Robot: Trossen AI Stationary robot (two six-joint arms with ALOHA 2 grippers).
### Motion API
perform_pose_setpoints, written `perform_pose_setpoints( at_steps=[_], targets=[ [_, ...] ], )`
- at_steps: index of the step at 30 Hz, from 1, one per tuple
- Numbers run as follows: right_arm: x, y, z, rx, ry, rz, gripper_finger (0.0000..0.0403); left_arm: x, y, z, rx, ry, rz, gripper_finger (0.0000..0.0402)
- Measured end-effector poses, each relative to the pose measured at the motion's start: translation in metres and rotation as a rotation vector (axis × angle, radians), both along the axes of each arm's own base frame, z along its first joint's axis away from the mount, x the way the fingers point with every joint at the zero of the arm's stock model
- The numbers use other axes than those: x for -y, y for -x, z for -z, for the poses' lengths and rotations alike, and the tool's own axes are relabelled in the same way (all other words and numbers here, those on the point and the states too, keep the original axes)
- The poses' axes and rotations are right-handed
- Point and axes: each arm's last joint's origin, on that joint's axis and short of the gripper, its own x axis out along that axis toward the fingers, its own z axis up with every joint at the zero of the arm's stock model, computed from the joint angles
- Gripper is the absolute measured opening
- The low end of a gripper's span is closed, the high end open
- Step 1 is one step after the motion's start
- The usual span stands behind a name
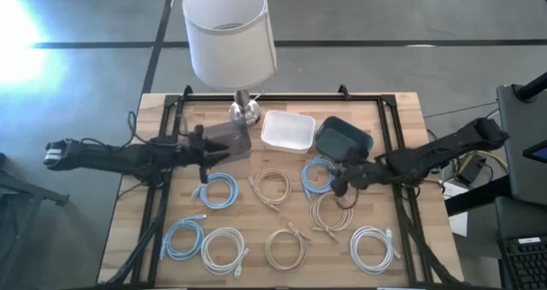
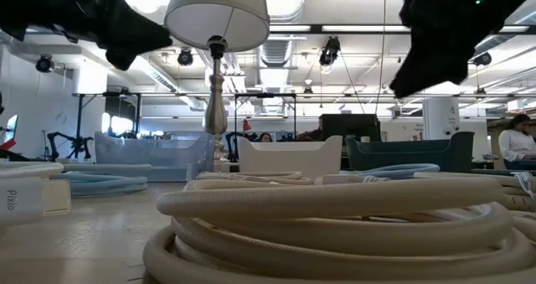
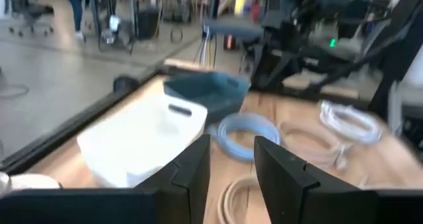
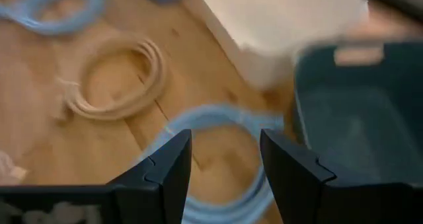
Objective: Sort HDMI cables
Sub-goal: Put the right blue hdmi cable into the blue bin
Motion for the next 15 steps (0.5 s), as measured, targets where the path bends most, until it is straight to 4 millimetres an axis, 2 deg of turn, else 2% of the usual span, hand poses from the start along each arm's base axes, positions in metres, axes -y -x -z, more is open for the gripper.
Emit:
perform_pose_setpoints(
  at_steps=[4,10,15],
  targets=[
    [-0.007,-0.017,0.009,-0.11,-0.064,0.034,0.0176,0.0,-0.006,-0.003,-0.024,-0.001,-0.005,0.0122],
    [-0.014,-0.043,0.024,-0.172,-0.097,0.13,0.0176,0.0,-0.014,-0.008,-0.036,0.007,-0.012,0.0122],
    [-0.016,-0.05,0.021,-0.265,-0.122,0.28,0.0176,0.0,-0.016,-0.013,-0.032,-0.006,-0.01,0.0122]
  ],
)
